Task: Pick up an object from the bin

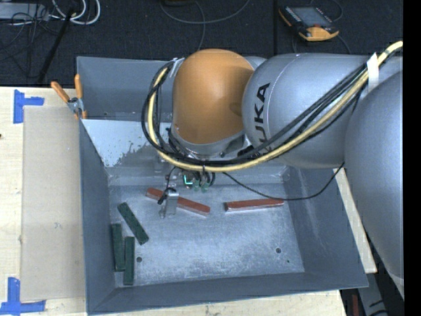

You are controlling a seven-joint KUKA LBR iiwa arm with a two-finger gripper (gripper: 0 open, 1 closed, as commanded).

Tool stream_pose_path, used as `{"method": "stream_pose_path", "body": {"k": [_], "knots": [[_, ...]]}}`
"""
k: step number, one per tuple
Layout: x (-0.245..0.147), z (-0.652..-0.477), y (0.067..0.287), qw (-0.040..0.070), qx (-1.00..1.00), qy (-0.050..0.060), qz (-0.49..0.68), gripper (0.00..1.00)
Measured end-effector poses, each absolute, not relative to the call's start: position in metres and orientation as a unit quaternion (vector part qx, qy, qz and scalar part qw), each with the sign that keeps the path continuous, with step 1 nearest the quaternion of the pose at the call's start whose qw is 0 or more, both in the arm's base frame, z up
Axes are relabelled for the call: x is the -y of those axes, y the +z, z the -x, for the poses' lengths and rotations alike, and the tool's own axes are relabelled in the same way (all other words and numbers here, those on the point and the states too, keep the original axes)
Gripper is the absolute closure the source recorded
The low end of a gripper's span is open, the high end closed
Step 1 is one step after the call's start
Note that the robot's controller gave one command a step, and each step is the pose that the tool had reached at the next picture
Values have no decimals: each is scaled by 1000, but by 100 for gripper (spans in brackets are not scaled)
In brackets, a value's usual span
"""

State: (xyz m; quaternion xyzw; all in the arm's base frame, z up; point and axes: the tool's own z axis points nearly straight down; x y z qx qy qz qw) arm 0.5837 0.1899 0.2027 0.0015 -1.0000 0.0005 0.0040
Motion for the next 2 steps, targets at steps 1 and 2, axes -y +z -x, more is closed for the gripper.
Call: {"method": "stream_pose_path", "body": {"k": [1, 2], "knots": [[-139, -599, 86, 4, 997, 2, 71, 0], [-141, -600, 90, 1, 997, 0, 72, 100]]}}
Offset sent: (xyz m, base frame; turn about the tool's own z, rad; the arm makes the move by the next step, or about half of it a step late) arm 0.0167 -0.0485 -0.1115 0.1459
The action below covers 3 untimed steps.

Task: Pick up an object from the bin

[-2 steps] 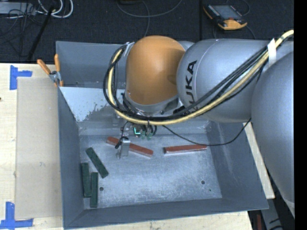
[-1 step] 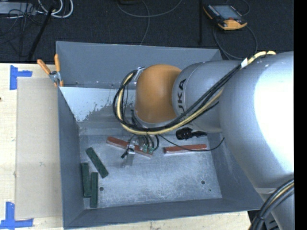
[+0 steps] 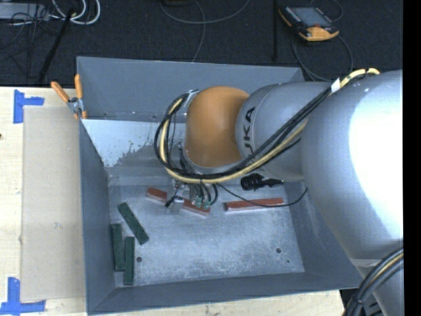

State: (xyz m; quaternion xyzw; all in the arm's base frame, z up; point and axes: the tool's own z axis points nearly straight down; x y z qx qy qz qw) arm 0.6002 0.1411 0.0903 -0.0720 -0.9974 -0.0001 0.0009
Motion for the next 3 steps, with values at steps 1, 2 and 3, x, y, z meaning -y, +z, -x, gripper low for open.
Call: {"method": "stream_pose_path", "body": {"k": [1, 2, 3], "knots": [[-82, -556, 75, -3, 996, -1, 95, 100], [-119, -555, 83, 1, 977, 0, 212, 100], [-118, -555, 83, 1, 977, 0, 214, 0]]}}
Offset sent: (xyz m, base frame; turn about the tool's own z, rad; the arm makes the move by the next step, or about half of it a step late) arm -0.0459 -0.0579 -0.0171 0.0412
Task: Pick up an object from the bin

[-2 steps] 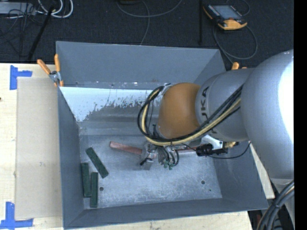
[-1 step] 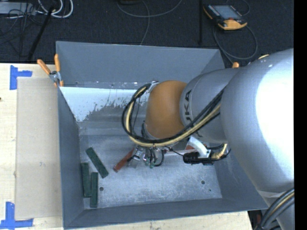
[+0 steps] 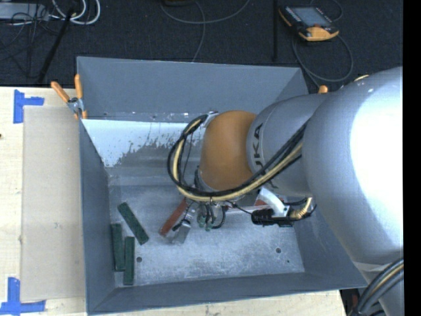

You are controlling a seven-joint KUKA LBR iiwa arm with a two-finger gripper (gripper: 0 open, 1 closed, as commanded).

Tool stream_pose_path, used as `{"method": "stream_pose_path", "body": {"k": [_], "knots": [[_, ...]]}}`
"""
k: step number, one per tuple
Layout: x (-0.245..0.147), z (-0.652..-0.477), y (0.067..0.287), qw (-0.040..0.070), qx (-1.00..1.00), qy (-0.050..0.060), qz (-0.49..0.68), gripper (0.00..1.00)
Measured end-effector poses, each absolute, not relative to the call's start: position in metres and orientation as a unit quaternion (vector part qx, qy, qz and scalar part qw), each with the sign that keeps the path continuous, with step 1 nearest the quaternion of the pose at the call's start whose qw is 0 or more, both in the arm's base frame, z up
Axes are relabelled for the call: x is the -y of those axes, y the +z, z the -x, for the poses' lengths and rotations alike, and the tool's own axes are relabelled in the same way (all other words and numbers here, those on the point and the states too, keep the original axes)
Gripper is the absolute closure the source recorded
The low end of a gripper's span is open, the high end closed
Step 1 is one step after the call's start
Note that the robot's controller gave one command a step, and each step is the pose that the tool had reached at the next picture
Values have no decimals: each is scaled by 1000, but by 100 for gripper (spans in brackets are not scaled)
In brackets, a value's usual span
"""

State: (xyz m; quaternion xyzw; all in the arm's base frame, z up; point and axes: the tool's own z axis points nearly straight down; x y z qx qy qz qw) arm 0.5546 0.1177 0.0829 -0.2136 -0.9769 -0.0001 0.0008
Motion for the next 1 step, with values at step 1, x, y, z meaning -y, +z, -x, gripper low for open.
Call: {"method": "stream_pose_path", "body": {"k": [1], "knots": [[-140, -568, 70, -2, 985, 0, 173, 0]]}}
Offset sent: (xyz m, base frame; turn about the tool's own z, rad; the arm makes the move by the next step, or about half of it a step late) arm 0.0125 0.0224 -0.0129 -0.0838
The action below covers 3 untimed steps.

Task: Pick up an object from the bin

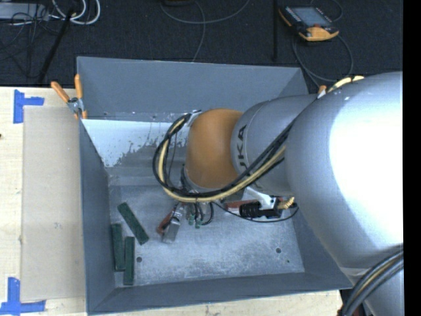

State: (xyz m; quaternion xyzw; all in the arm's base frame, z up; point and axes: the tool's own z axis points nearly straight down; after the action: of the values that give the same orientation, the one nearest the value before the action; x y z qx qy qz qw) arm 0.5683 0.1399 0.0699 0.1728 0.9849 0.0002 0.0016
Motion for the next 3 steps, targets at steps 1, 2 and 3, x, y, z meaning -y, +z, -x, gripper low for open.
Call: {"method": "stream_pose_path", "body": {"k": [1, 2, 3], "knots": [[-140, -568, 71, -1, -985, 0, -174, 100], [-128, -555, 196, 3, -977, 1, -211, 100], [-144, -570, 254, 3, -988, 1, -157, 100]]}}
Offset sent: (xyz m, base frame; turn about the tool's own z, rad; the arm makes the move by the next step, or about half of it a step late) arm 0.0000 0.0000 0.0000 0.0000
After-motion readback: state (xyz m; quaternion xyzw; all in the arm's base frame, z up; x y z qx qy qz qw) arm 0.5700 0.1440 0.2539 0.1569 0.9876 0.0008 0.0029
